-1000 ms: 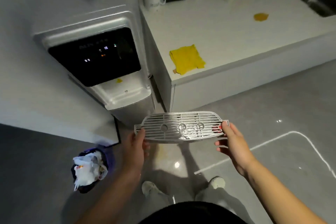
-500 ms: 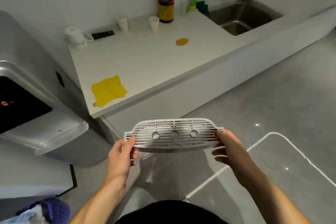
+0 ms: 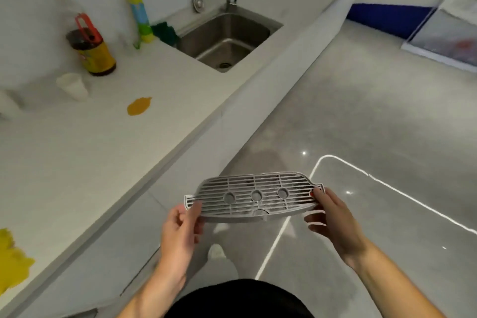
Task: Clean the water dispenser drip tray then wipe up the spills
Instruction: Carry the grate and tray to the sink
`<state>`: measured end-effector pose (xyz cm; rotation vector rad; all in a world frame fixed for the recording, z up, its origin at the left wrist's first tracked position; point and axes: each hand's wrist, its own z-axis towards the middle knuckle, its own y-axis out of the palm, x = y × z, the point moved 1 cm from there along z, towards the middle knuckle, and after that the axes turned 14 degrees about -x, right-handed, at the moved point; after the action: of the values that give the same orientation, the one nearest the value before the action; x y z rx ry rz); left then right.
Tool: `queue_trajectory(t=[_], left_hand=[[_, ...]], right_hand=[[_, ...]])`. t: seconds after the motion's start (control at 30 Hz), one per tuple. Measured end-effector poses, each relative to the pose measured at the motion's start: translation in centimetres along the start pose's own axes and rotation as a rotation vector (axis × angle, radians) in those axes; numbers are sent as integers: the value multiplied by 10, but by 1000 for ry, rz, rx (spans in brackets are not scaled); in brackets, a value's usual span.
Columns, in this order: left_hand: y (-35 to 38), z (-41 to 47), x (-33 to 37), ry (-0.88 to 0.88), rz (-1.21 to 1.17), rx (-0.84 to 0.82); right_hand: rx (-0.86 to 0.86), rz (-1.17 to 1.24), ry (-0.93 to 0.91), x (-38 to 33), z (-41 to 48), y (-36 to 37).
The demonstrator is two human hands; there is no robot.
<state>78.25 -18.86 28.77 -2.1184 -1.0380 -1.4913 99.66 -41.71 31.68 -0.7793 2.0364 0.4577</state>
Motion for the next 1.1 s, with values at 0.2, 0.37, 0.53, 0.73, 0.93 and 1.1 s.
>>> queue_trajectory(t=[0.2, 0.37, 0.53, 0.73, 0.93, 1.1], left_hand=[[62, 115, 50, -13, 54, -141], [116, 197, 86, -38, 66, -162], [169, 281, 105, -12, 90, -109], [227, 363, 133, 7, 49, 40], [266, 439, 164, -40, 31, 132], [277, 513, 179, -43, -28, 176]], right_hand=[[112, 87, -13, -61, 68, -51], [145, 125, -5, -103, 135, -94], [109, 101, -17, -146, 222, -144], [13, 23, -11, -216, 321, -198], [-57, -32, -3, -289, 410, -230], [-88, -62, -10, -331, 491, -234]])
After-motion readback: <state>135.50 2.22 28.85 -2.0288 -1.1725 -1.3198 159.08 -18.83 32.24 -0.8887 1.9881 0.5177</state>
